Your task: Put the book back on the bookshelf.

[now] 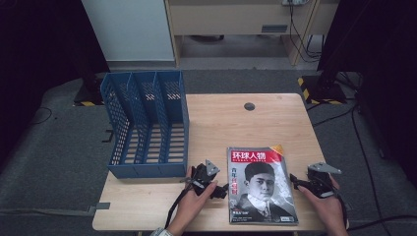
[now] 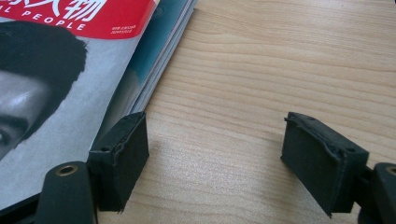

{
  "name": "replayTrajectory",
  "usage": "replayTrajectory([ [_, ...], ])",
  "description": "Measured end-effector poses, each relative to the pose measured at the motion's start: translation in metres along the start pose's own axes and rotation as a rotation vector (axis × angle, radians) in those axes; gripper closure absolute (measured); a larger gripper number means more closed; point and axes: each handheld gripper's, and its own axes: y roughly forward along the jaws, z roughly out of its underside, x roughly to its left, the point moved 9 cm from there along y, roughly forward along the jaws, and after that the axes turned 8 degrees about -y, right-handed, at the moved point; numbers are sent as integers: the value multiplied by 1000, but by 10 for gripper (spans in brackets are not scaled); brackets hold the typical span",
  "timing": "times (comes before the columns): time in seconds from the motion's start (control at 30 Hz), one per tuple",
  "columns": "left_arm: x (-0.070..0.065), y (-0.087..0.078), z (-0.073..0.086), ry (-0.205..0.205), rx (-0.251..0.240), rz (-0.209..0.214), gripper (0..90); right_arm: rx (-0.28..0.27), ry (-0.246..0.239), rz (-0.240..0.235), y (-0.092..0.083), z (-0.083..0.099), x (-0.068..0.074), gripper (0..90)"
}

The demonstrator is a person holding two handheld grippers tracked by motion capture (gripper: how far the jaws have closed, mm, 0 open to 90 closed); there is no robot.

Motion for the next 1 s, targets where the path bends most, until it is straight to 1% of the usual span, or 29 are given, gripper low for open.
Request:
replayTrajectory([
  [0.1, 0, -1, 0, -10, -3, 11, 0, -3, 12, 5, -1, 0, 0, 243],
  [0.13, 0, -1, 0, -8, -3, 10, 0, -4, 13, 9, -1, 1, 0, 262],
  [0.17, 0, 0, 0, 5, 2, 4, 0, -5, 25, 13, -3, 1, -2, 289],
  [0.23, 0, 0, 0, 9, 2, 3, 0, -3, 44, 9, -7, 1, -5, 300],
  [0.27, -1, -1, 0, 7, -8, 12, 7, -20, 54, 14, -10, -2, -6, 300],
  [0.3, -1, -1, 0, 7, -8, 12, 24, -20, 54, 14, -10, -2, -6, 300],
  [0.33, -3, -3, -2, -10, -21, 23, 30, -58, 69, 3, -17, -8, -5, 299],
  [0.37, -3, -3, -2, -10, -21, 23, 24, -58, 69, 3, -17, -8, -5, 299],
  [0.4, -6, -6, -5, -5, -48, 22, 25, -83, 73, -24, -24, -12, 1, 288],
  [0.5, -15, -10, -10, 12, -93, 22, 31, -95, 65, -76, -27, -17, 16, 262],
  [0.53, -15, -10, -10, 12, -93, 22, 22, -95, 65, -76, -27, -17, 16, 262],
  [0.57, -18, -10, -12, 13, -101, 20, 22, -92, 50, -89, -27, -18, 21, 252],
  [0.6, -25, -11, -12, 22, -102, 28, 24, -87, 36, -109, -25, -19, 28, 218],
  [0.63, -25, -11, -12, 22, -102, 28, 28, -87, 36, -109, -25, -19, 28, 218],
  [0.67, -28, -11, -12, 24, -97, 32, 32, -76, 34, -122, -20, -20, 34, 193],
  [0.73, -32, -12, -14, 28, -97, 25, 39, -71, 26, -126, -19, -20, 36, 185],
  [0.77, -35, -13, -15, 22, -96, 36, 45, -68, 24, -126, -17, -20, 38, 183],
  [0.8, -39, -14, -16, 21, -102, 51, 56, -66, 16, -139, -15, -20, 43, 189],
  [0.83, -46, -16, -15, 52, -102, 68, 88, -65, 16, -149, -14, -21, 45, 198],
  [0.87, -49, -16, -15, 66, -98, 69, 114, -65, 5, -155, -13, -22, 48, 215],
  [0.9, -51, -16, -14, 73, -98, 74, 135, -57, -3, -160, -12, -21, 50, 233],
  [0.93, -53, -16, -13, 77, -101, 79, 185, -46, -8, -165, -10, -20, 51, 243],
  [0.97, -53, -16, -13, 77, -101, 79, 216, -46, -8, -165, -10, -20, 51, 243],
  [1.0, -56, -16, -12, 75, -102, 85, 239, -30, -17, -174, -7, -18, 54, 271],
])
